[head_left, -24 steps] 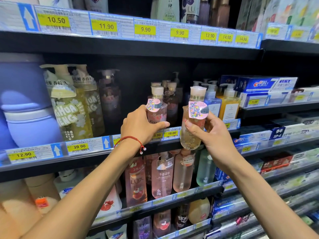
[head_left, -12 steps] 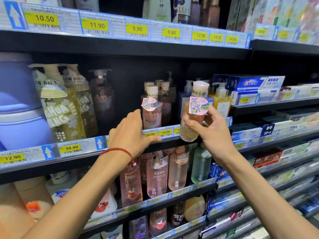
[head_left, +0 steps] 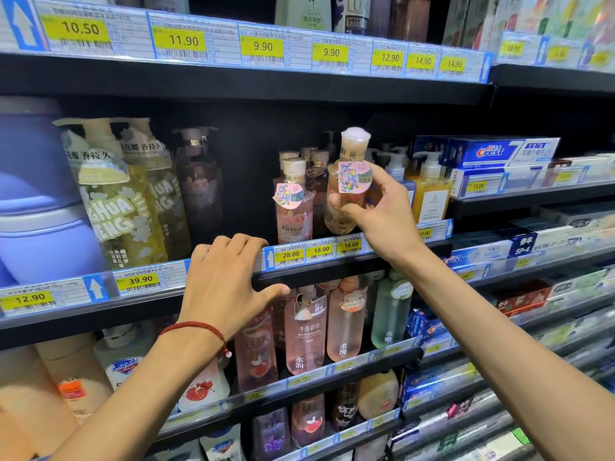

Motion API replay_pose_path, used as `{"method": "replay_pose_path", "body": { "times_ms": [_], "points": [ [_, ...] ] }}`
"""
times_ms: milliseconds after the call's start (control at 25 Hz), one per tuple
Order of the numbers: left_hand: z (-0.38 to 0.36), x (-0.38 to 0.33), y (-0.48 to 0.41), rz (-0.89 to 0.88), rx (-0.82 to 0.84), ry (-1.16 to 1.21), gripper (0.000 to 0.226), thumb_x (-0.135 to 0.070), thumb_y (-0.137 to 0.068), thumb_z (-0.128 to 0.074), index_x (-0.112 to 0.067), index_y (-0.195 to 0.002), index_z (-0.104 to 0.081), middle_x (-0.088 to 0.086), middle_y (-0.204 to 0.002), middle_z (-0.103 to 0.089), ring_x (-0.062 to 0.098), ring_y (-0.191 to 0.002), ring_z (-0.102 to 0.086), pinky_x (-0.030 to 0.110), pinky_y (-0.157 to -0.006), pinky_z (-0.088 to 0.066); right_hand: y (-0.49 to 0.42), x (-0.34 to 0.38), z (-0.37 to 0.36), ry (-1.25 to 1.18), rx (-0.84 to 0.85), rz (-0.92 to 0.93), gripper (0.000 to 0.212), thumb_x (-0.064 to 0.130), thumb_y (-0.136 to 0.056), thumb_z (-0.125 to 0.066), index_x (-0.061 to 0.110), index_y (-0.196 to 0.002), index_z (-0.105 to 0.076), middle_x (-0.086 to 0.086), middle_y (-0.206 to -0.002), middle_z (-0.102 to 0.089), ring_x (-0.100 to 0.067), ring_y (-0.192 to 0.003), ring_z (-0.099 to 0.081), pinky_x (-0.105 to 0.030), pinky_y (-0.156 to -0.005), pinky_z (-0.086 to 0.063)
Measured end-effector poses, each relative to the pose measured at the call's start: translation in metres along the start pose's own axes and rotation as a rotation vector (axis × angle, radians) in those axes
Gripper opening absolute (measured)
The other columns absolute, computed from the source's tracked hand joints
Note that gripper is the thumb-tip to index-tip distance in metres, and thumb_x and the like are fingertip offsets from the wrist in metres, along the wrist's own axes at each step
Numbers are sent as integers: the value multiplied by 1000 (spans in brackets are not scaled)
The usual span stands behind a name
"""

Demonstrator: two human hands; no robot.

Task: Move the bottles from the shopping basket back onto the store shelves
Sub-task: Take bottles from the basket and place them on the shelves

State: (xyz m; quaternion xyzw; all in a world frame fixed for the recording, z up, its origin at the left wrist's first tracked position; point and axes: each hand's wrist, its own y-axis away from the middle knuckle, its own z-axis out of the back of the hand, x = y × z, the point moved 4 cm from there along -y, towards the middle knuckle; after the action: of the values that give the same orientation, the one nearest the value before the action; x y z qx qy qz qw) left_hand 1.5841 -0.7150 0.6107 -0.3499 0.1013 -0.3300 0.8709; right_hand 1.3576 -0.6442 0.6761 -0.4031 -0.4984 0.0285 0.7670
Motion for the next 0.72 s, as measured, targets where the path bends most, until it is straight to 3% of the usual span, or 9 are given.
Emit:
{"method": "replay_pose_path", "body": {
  "times_ms": [200,320,440,560,720],
  "points": [
    [-2,1,-1,-14,-7,-4,68,-80,-72,-62,-28,-115,-61,-7,-101,-63,21,-88,-55,38,-77,-33,-1,-19,-8,25,54,-102,45,8,-90,-80,12,-131,-62,0,-115,-76,-10,-107,-72,-21,-90,-56],
    [-3,1,0,-11,-3,-3,68,-80,-72,-63,-27,-115,-61,-7,-100,-62,22,-87,-54,38,-77,-34,4,-32,-13,102,68,-147,50,14,-90,-81,13,-134,-58,6,-116,-75,-4,-106,-72,-27,-99,-56],
    [-4,2,0,-10,3,-8,67,-80,-73,-63,-28,-115,-61,-7,-100,-62,21,-88,-54,38,-78,-35,2,-34,-11,249,50,-153,53,28,-89,-82,18,-134,-56,10,-115,-74,-8,-109,-69,-38,-104,-54],
    [-3,1,0,-6,3,-7,67,-79,-73,-63,-27,-115,-60,-6,-100,-62,21,-89,-54,38,-78,-34,4,-28,-6,406,54,-146,54,38,-90,-80,20,-135,-57,8,-119,-69,-12,-111,-65,-32,-100,-52],
    [-3,0,3,-7,-10,-17,68,-77,-75,-64,-26,-121,-60,-5,-104,-61,22,-91,-53,39,-82,-36,9,-29,-6,504,19,-57,45,43,-92,-75,22,-129,-61,4,-117,-67,-18,-113,-60,-38,-99,-51]
  ]
}}
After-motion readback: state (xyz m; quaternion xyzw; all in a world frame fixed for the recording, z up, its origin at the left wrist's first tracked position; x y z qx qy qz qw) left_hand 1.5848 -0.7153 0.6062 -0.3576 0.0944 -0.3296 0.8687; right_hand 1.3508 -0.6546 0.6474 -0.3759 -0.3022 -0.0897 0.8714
